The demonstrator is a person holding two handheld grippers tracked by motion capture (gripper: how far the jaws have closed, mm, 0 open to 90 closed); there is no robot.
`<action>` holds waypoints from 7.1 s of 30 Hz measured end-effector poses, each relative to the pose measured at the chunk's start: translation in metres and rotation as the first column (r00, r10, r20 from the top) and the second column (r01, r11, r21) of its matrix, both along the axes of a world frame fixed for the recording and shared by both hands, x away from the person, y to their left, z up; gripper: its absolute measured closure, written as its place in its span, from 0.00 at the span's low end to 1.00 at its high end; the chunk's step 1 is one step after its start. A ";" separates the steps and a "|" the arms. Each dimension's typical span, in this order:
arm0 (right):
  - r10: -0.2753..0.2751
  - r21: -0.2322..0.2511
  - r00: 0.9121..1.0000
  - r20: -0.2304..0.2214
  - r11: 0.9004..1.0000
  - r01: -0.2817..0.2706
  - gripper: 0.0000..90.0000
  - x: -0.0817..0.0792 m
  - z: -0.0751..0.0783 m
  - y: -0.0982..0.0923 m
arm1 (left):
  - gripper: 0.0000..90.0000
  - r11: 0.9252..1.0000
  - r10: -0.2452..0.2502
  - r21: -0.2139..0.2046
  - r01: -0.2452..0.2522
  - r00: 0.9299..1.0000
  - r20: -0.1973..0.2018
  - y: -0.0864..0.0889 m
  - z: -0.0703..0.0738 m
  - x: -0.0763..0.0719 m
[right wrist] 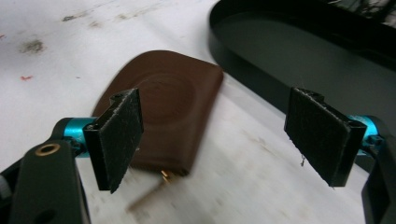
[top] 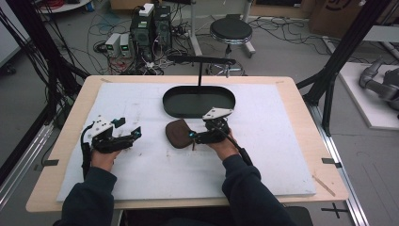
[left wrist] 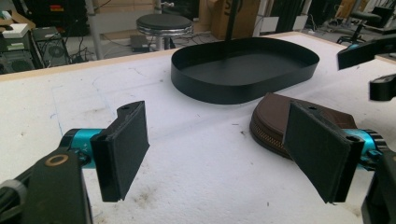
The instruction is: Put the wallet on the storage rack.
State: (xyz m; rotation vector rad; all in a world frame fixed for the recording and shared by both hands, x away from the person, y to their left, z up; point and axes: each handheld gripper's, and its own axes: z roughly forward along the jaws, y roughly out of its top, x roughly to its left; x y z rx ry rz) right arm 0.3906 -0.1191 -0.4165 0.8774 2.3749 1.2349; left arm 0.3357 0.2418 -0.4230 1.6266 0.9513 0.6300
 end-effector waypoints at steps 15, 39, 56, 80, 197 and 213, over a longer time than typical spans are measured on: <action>0.038 0.027 0.989 -0.146 0.999 -0.035 0.16 0.021 -0.032 0.034 | 0.25 1.000 -0.003 0.005 0.003 1.000 -0.002 0.000 0.000 0.000; 0.073 0.044 0.980 -0.186 0.997 -0.066 0.71 0.017 -0.009 0.018 | 0.25 1.000 0.001 0.007 -0.001 1.000 -0.005 0.001 -0.001 0.000; -0.027 -0.005 0.996 -0.089 1.000 0.027 0.89 0.008 0.021 -0.055 | 0.25 1.000 -0.001 0.009 0.001 1.000 -0.002 0.000 0.000 0.000; 0.153 -0.043 0.986 0.059 0.988 -0.151 0.79 -0.022 0.030 -0.043 | 0.25 1.000 -0.003 0.012 0.003 1.000 -0.002 0.000 0.000 0.000; -0.191 0.012 0.981 -0.029 0.981 0.192 0.32 0.084 0.053 -0.085 | 0.25 0.999 -0.016 -0.028 0.016 1.000 -0.010 0.000 -0.002 0.003; -0.208 0.022 0.970 0.129 0.978 0.207 0.24 -0.015 0.046 -0.161 | 0.20 0.999 -0.028 -0.031 0.029 0.999 0.021 -0.008 0.004 0.005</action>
